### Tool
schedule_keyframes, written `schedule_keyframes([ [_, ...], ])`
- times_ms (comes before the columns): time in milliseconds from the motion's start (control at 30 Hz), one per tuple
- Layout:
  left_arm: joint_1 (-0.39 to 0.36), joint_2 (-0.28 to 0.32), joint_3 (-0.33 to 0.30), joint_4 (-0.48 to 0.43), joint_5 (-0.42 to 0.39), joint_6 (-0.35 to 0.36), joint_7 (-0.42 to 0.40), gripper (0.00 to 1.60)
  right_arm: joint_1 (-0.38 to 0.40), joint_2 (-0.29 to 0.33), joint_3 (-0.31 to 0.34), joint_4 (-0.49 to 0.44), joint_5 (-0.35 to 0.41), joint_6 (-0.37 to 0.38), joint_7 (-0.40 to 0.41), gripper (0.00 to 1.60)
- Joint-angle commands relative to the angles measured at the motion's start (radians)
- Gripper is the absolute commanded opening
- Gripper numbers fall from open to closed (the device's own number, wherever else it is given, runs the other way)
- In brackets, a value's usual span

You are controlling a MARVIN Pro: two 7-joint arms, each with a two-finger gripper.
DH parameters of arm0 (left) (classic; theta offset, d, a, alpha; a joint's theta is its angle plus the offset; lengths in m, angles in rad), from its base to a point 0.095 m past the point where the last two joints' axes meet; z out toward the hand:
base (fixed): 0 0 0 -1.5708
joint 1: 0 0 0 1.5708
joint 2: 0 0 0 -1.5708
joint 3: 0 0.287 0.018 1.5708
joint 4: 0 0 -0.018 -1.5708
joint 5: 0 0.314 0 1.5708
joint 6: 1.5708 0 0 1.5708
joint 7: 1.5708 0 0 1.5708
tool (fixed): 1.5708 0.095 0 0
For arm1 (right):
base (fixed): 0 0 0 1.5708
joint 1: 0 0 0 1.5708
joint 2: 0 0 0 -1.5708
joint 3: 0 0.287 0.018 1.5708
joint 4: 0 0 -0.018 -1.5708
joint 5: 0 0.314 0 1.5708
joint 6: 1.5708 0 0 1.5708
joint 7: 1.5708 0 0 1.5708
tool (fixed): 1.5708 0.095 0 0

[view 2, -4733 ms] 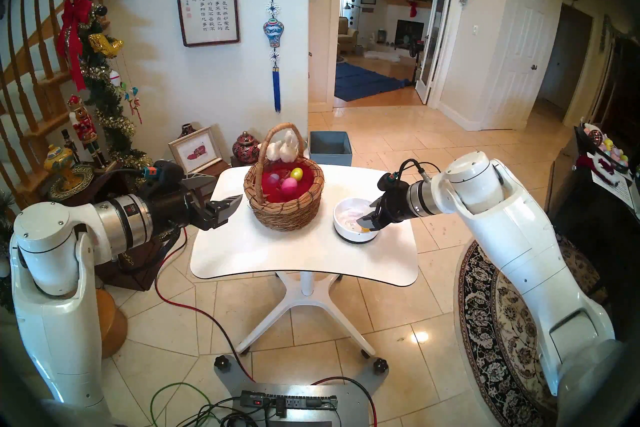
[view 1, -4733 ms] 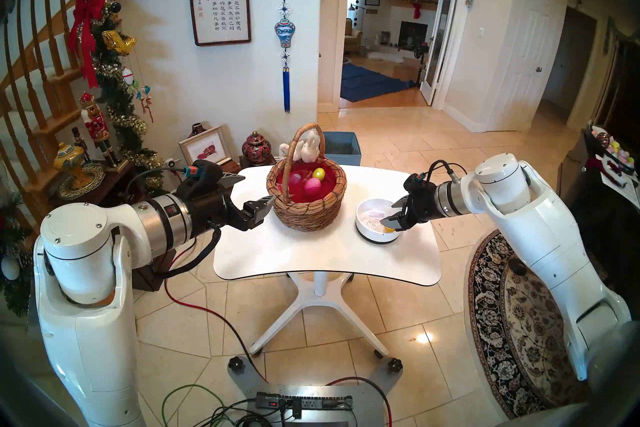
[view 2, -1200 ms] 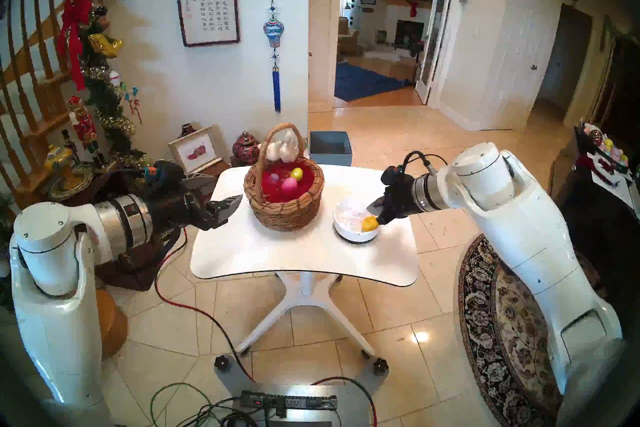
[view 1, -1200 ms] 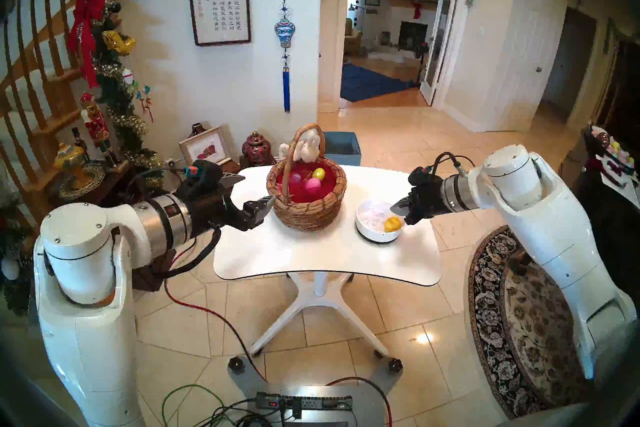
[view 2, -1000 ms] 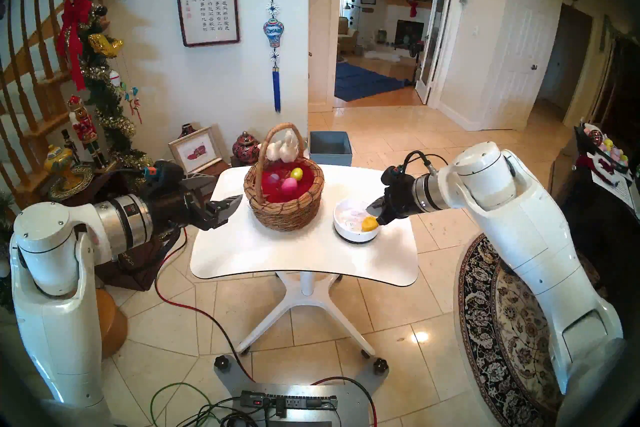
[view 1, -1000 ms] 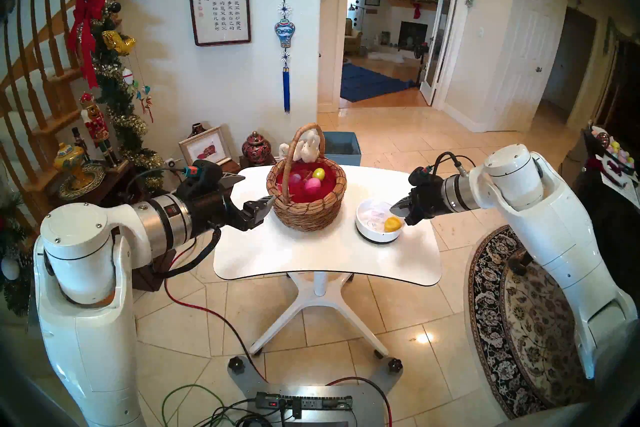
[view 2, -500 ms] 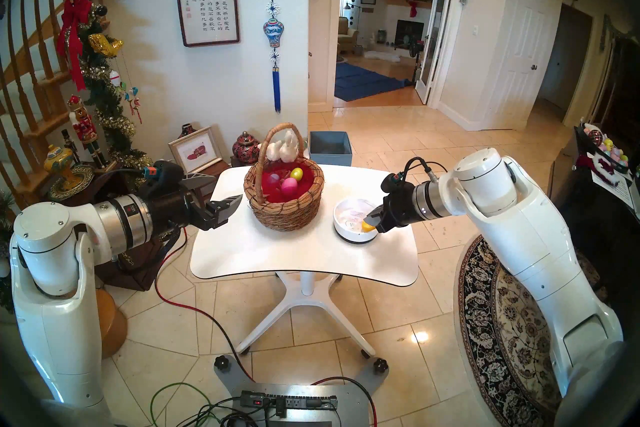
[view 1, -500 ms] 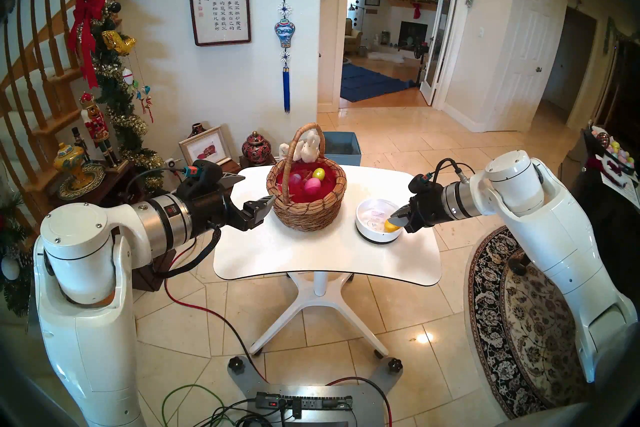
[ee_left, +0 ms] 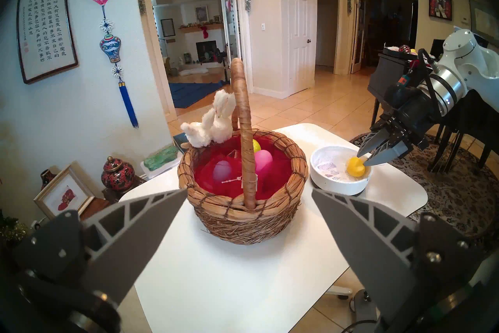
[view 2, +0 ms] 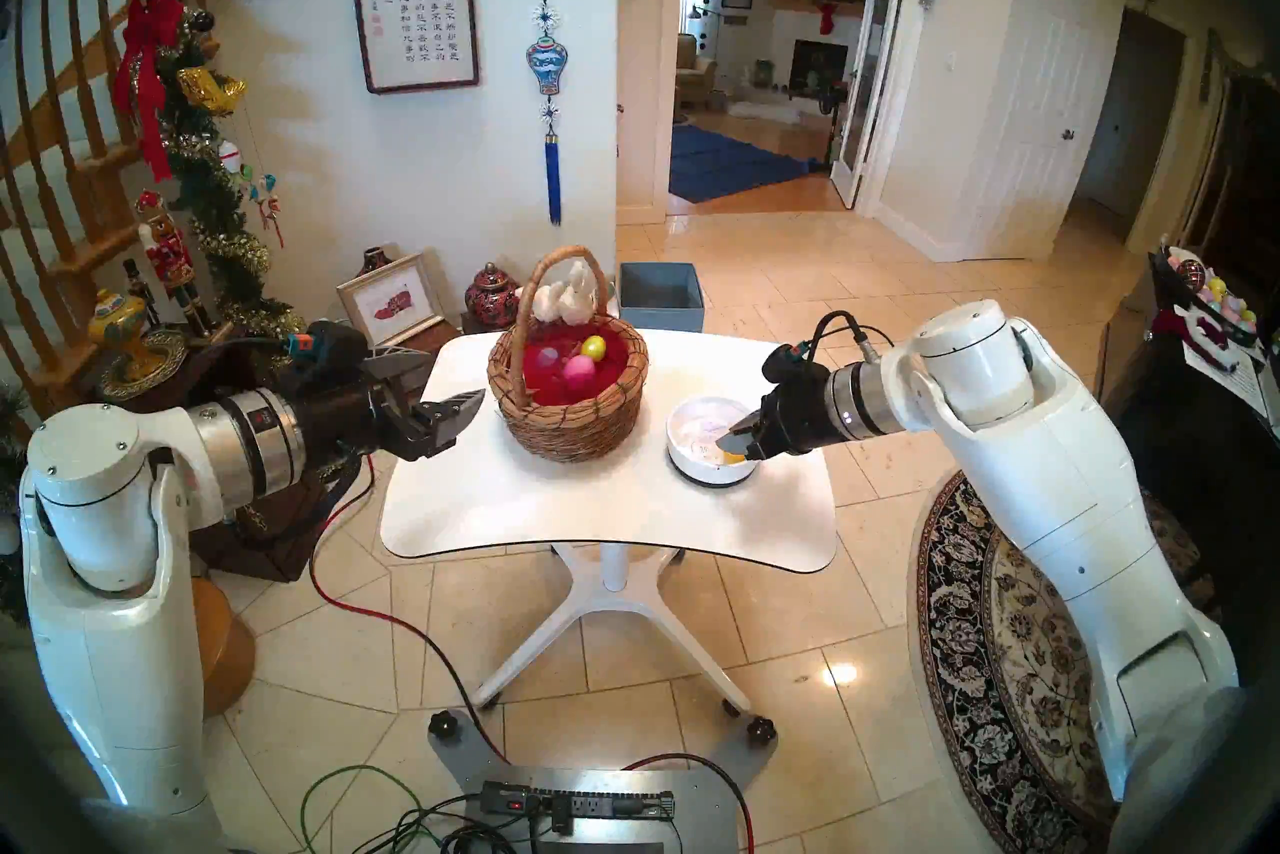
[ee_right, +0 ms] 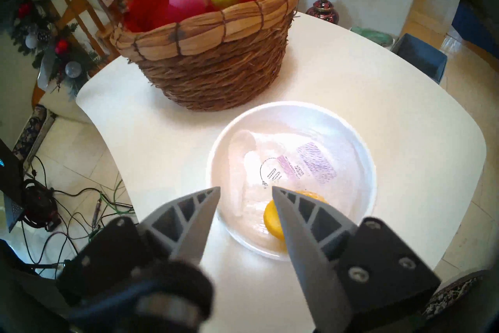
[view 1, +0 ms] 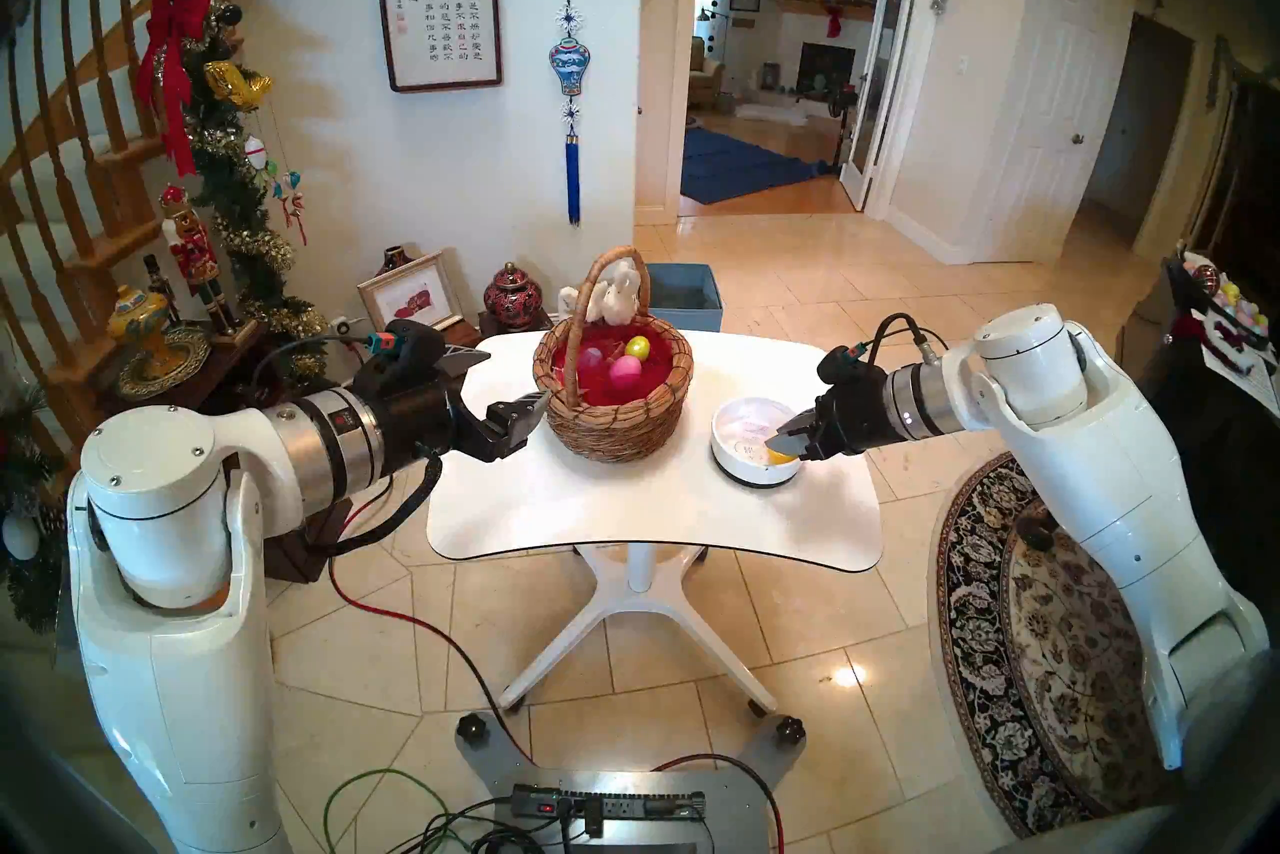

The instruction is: Put easter egg into basket

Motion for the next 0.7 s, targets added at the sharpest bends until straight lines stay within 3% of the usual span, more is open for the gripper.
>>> schedule_keyframes([
  [0,-0.002,0.001,0.002,-0.005,0.000,0.000,0.000,1.60,0.025,0.008,-0.004,-0.009,-0.004,0.014,0.005,0.93],
  [367,-0.002,0.001,0.002,-0.005,0.000,0.000,0.000,1.60,0.029,0.031,-0.045,-0.019,-0.044,0.017,-0.031,1.07],
  [400,-0.002,0.001,0.002,-0.005,0.000,0.000,0.000,1.60,0.028,0.032,-0.046,-0.018,-0.045,0.016,-0.032,1.21],
  [467,-0.002,0.001,0.002,-0.005,0.000,0.000,0.000,1.60,0.028,0.034,-0.048,-0.019,-0.049,0.017,-0.034,1.28],
  [667,-0.002,0.001,0.002,-0.005,0.000,0.000,0.000,1.60,0.025,0.035,-0.048,-0.022,-0.057,0.016,-0.037,1.30],
])
